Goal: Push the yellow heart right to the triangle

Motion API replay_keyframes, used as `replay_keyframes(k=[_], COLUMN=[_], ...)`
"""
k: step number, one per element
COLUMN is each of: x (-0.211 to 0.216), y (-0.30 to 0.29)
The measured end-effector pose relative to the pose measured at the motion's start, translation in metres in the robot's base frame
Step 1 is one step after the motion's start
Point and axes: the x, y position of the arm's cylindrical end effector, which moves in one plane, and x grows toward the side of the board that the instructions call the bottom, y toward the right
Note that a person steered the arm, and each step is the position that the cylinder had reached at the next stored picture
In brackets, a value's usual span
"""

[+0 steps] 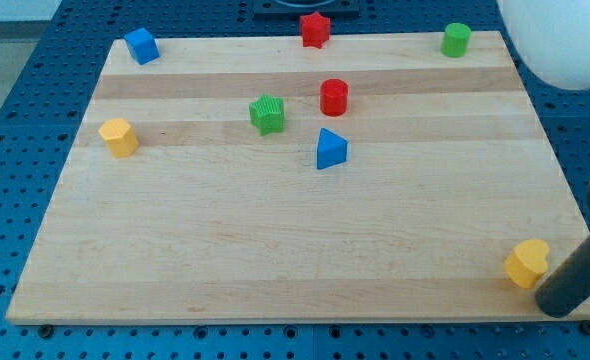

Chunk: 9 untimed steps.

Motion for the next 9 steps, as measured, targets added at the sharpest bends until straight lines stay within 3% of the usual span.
replay_keyframes(k=[9], x=[-0.087], y=[-0.004])
